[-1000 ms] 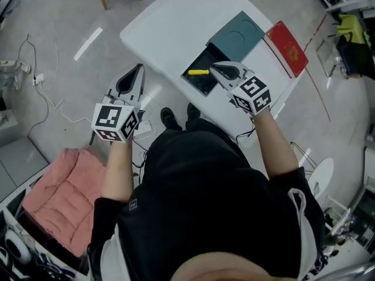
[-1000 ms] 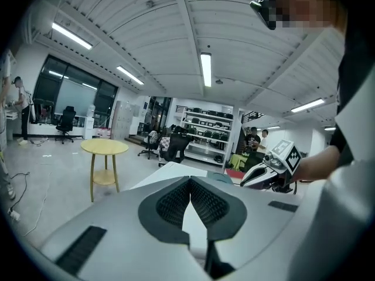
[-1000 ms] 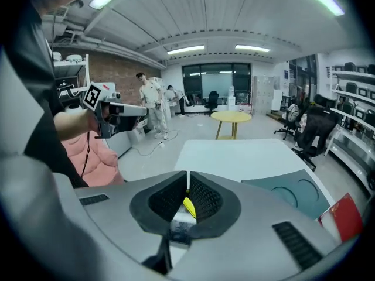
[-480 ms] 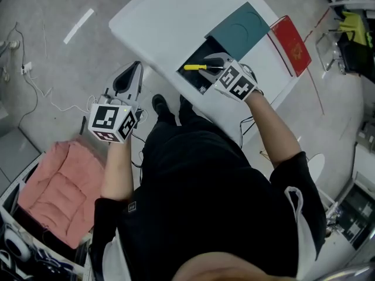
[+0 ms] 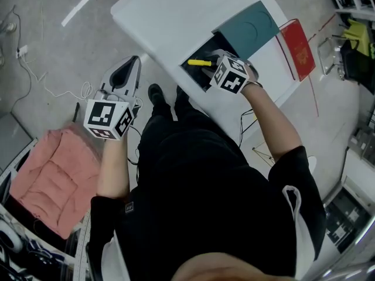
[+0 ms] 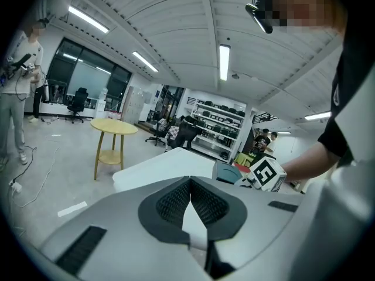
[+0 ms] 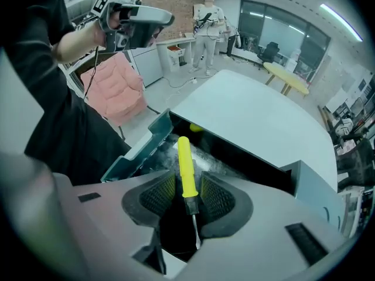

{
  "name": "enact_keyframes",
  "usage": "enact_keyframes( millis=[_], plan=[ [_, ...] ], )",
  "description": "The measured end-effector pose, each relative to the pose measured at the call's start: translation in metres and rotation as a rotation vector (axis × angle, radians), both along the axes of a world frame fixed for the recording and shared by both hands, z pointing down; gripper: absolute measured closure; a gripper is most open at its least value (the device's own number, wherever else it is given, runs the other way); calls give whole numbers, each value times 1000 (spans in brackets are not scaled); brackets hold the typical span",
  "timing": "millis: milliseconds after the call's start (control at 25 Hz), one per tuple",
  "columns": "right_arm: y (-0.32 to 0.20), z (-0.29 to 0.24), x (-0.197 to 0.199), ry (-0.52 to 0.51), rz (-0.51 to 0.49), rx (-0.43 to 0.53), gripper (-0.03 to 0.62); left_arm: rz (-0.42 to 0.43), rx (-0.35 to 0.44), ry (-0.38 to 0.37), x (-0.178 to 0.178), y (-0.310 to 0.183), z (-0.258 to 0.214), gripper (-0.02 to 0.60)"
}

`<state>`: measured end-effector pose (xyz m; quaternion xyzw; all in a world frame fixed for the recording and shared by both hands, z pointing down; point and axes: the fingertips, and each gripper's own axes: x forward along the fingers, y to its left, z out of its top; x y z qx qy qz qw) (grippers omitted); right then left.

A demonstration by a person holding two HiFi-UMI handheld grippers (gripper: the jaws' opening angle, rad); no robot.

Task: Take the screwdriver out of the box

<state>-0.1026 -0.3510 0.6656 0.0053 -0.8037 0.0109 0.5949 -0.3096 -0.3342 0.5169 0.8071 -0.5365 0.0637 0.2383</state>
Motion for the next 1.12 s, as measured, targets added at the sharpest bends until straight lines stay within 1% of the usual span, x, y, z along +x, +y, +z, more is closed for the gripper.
enact_keyframes(
  millis=[80, 200, 400, 560, 680, 800, 960, 1040, 1120],
  plan=[
    [-1, 4, 0, 14, 5, -2, 450, -3, -5, -1, -2, 1, 1, 571],
    [-1, 9, 1, 41, 0, 1, 477, -6, -7, -2, -5, 2, 2, 571],
    [-1, 11, 0, 57, 10, 6, 484, -5, 5, 0, -11, 6, -1, 571],
    [-1, 4, -3, 58, 17, 62, 510, 7, 27, -4, -15, 10, -13, 571],
    [-3, -8, -6, 34, 58, 90, 513, 20, 49, -10, -21, 12, -24, 571],
    [-6, -27, -9, -15, 118, 120, 514, 34, 71, -11, -26, 14, -35, 571],
    [-9, -56, -13, -113, 212, 166, 516, 67, 101, -7, -25, 16, -47, 571],
    [-9, -72, -15, -180, 283, 174, 516, 89, 116, -8, -24, 16, -52, 571],
    [-8, -88, -17, -265, 377, 158, 516, 106, 124, -8, -22, 16, -54, 571]
  ],
)
